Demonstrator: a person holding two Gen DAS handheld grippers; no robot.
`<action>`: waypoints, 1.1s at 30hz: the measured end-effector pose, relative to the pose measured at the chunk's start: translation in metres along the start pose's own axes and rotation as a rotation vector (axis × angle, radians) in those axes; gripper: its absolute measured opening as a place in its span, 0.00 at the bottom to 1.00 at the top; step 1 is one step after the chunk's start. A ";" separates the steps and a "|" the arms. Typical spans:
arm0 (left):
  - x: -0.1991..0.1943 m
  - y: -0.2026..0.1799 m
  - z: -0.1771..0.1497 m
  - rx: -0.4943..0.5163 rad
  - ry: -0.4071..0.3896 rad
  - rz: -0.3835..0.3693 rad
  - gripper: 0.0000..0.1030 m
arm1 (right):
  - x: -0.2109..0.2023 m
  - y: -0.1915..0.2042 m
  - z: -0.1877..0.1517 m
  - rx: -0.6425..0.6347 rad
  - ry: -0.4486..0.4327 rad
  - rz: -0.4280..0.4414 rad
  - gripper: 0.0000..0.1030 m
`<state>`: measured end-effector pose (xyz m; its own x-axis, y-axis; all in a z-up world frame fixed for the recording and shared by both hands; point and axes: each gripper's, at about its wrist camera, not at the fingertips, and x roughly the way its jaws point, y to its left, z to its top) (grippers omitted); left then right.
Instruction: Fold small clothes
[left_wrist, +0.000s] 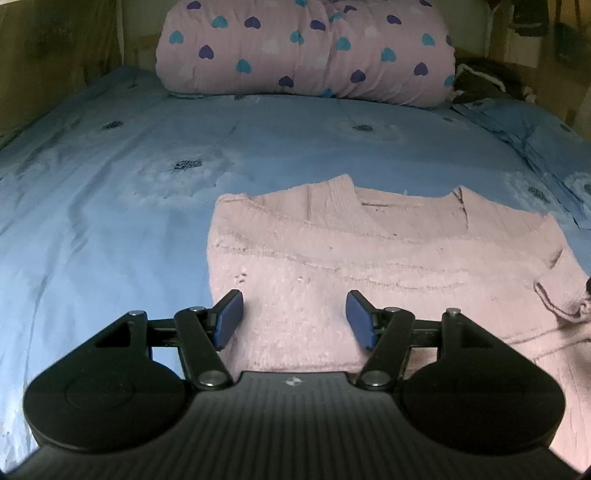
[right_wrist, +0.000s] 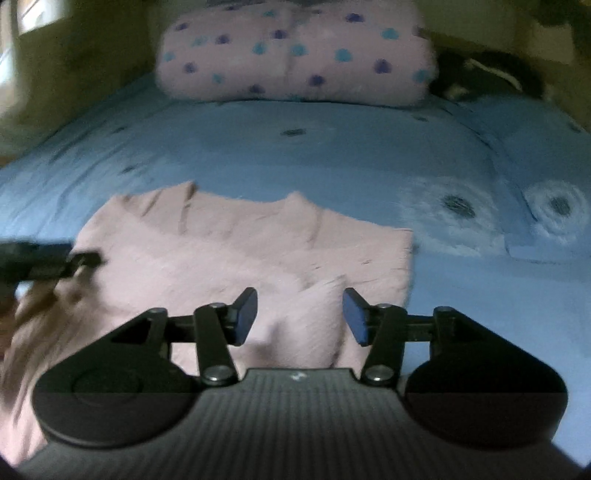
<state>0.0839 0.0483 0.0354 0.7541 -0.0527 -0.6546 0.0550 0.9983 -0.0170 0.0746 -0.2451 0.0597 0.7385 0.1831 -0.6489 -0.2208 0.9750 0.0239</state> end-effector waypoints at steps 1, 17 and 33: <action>-0.002 0.000 -0.001 0.004 -0.001 -0.001 0.66 | -0.001 0.006 -0.003 -0.030 0.002 0.010 0.52; 0.007 0.001 -0.011 0.062 0.021 0.050 0.72 | 0.013 -0.038 -0.021 0.069 -0.002 -0.376 0.32; 0.005 0.008 -0.011 0.040 0.012 0.053 0.73 | 0.001 -0.036 -0.042 0.185 -0.095 -0.166 0.32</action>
<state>0.0808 0.0559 0.0233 0.7488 0.0010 -0.6628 0.0411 0.9980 0.0479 0.0566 -0.2856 0.0260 0.8135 0.0217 -0.5811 0.0219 0.9975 0.0679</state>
